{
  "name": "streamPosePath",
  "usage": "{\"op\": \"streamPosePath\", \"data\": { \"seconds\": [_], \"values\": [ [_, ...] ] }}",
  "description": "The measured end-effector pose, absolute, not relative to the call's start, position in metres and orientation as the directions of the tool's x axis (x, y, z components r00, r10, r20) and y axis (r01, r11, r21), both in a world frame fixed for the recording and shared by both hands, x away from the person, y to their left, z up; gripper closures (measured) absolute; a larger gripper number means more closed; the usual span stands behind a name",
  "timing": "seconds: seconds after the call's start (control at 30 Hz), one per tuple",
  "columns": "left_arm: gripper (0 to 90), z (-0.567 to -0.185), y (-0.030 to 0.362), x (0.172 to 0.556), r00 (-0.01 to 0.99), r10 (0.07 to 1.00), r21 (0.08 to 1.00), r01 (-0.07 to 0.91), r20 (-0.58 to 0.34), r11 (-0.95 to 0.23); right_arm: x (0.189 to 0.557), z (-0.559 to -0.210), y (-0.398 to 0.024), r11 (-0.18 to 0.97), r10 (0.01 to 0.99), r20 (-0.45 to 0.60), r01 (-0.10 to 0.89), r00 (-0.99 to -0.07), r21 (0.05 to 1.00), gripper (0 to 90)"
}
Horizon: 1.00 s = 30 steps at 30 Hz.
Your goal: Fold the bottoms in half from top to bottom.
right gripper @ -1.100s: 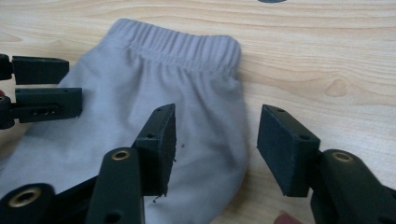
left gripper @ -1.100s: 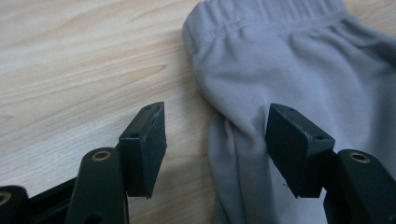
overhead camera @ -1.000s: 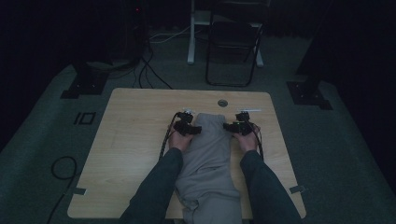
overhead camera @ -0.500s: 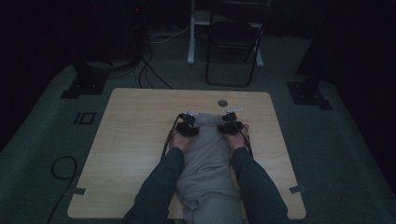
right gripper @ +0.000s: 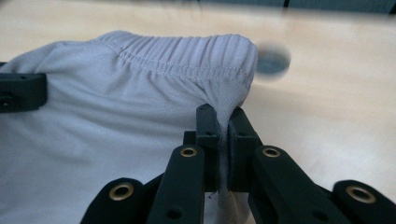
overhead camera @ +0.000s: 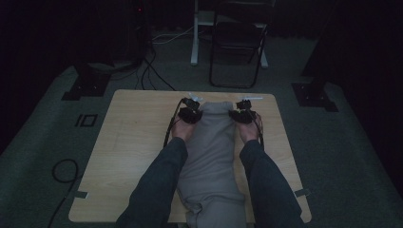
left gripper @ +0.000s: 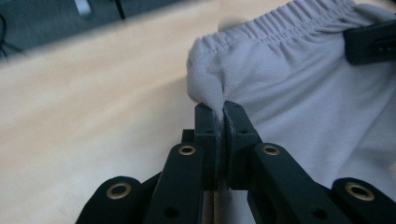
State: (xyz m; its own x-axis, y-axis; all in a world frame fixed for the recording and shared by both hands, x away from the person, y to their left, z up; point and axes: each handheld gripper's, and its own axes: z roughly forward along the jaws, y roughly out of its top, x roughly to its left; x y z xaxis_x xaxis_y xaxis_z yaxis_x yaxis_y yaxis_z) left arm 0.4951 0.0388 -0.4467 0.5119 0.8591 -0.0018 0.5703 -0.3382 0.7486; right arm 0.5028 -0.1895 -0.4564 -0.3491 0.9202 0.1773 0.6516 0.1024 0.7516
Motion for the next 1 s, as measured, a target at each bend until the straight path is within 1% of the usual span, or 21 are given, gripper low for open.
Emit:
{"op": "streamPosePath", "data": {
  "seconds": [0.07,0.2,0.27,0.3,0.37,0.4,0.43,0.47,0.5,0.53,0.57,0.6,0.63,0.7,0.73,0.77,0.8,0.9,0.93,0.97,1.0],
  "values": [
    [86.3,-0.426,0.042,0.496,0.509,0.860,0.779,0.543,-0.008,-0.314,0.502,-0.442,-0.192,0.095,0.913,0.180,0.620,-0.366,0.779,86.0],
    [86.2,-0.409,0.050,0.489,0.524,0.851,0.801,0.520,-0.026,-0.296,0.497,-0.422,-0.195,0.088,0.895,0.195,0.588,-0.400,0.804,85.8],
    [86.0,-0.407,0.053,0.483,0.534,0.845,0.801,0.517,-0.028,-0.301,0.486,-0.415,-0.194,0.122,0.874,0.188,0.577,-0.448,0.808,85.6],
    [85.9,-0.407,0.058,0.473,0.553,0.833,0.808,0.502,-0.025,-0.309,0.479,-0.414,-0.194,0.134,0.868,0.180,0.567,-0.464,0.813,85.5],
    [85.8,-0.408,0.064,0.457,0.568,0.822,0.811,0.504,-0.052,-0.297,0.466,-0.414,-0.196,0.160,0.850,0.175,0.560,-0.497,0.813,85.5],
    [85.7,-0.408,0.064,0.457,0.568,0.822,0.811,0.504,-0.052,-0.297,0.466,-0.414,-0.196,0.160,0.850,0.175,0.560,-0.497,0.813,85.5],
    [85.6,-0.412,0.067,0.441,0.585,0.809,0.812,0.498,-0.055,-0.305,0.451,-0.418,-0.197,0.182,0.832,0.176,0.558,-0.526,0.810,85.4],
    [85.5,-0.416,0.069,0.428,0.600,0.799,0.806,0.494,-0.045,-0.325,0.444,-0.420,-0.197,0.188,0.826,0.177,0.558,-0.534,0.809,85.4],
    [85.3,-0.420,0.070,0.420,0.605,0.795,0.804,0.493,-0.043,-0.333,0.433,-0.424,-0.198,0.196,0.814,0.185,0.560,-0.551,0.805,85.3],
    [85.0,-0.420,0.070,0.420,0.605,0.795,0.804,0.493,-0.043,-0.333,0.433,-0.424,-0.198,0.196,0.814,0.185,0.560,-0.551,0.805,85.3],
    [84.9,-0.427,0.072,0.404,0.619,0.784,0.797,0.494,-0.042,-0.347,0.413,-0.432,-0.199,0.233,0.794,0.174,0.556,-0.583,0.798,85.3],
    [84.9,-0.432,0.073,0.396,0.622,0.781,0.796,0.498,-0.051,-0.345,0.413,-0.432,-0.199,0.233,0.794,0.174,0.556,-0.583,0.798,85.3],
    [84.8,-0.441,0.077,0.379,0.631,0.773,0.790,0.507,-0.068,-0.345,0.396,-0.440,-0.200,0.258,0.779,0.174,0.561,-0.603,0.787,85.3],
    [84.8,-0.451,0.080,0.360,0.639,0.764,0.783,0.521,-0.093,-0.340,0.380,-0.447,-0.202,0.251,0.762,0.202,0.569,-0.615,0.783,85.2],
    [84.7,-0.451,0.080,0.360,0.639,0.764,0.783,0.521,-0.093,-0.340,0.380,-0.447,-0.202,0.251,0.762,0.202,0.569,-0.615,0.783,85.2],
    [84.5,-0.462,0.082,0.341,0.640,0.762,0.779,0.528,-0.102,-0.339,0.362,-0.456,-0.204,0.253,0.752,0.219,0.579,-0.621,0.775,85.3],
    [84.5,-0.470,0.082,0.330,0.640,0.759,0.769,0.543,-0.120,-0.337,0.356,-0.461,-0.204,0.255,0.747,0.229,0.587,-0.624,0.768,85.3],
    [84.3,-0.491,0.080,0.306,0.645,0.756,0.742,0.560,-0.111,-0.369,0.328,-0.481,-0.201,0.305,0.744,0.209,0.601,-0.635,0.739,85.2],
    [84.0,-0.491,0.080,0.306,0.645,0.756,0.742,0.560,-0.111,-0.369,0.328,-0.481,-0.201,0.305,0.744,0.209,0.601,-0.635,0.739,85.2],
    [83.4,-0.508,0.080,0.289,0.641,0.759,0.722,0.577,-0.111,-0.382,0.311,-0.498,-0.199,0.326,0.743,0.214,0.623,-0.634,0.711,85.1],
    [83.4,-0.515,0.080,0.284,0.631,0.766,0.715,0.592,-0.124,-0.372,0.307,-0.504,-0.199,0.335,0.741,0.221,0.634,-0.634,0.697,84.9]
  ]
}}
